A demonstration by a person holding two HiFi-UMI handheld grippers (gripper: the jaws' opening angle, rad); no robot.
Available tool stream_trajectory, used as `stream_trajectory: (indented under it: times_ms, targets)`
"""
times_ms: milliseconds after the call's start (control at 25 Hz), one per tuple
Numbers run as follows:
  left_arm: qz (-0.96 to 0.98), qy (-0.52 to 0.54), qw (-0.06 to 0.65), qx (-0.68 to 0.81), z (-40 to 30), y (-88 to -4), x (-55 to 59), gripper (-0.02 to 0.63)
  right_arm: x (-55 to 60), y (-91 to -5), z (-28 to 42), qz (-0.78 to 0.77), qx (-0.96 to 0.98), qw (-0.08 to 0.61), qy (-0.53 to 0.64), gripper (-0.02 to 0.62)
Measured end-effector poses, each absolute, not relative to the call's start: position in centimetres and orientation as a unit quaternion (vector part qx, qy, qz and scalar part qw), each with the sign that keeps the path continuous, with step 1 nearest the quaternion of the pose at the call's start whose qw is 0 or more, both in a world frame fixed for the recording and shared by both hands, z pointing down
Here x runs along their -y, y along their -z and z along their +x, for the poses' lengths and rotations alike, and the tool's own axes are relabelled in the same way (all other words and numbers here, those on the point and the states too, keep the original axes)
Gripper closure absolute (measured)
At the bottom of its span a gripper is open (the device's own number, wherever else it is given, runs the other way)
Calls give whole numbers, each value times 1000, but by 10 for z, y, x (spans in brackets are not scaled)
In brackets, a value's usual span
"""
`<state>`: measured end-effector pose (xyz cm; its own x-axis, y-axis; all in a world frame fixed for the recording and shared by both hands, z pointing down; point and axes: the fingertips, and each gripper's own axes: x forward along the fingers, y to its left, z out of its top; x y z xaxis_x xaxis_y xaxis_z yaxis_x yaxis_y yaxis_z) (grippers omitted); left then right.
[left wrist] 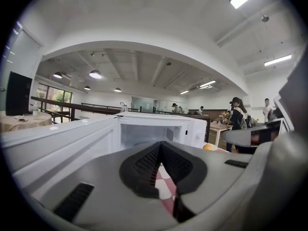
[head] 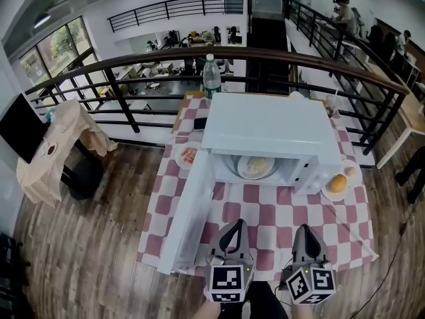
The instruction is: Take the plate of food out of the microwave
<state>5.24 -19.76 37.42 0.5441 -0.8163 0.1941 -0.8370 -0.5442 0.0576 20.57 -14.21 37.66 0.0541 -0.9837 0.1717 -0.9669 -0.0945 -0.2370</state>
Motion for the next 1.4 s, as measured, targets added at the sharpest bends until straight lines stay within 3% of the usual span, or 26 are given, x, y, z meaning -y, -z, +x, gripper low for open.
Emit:
stream_trajectory:
  times_ms: [1400]
  targets:
    - [789,-111,117,593,92,-424,305,589,299,-433,225,-580,-772,29,259,604]
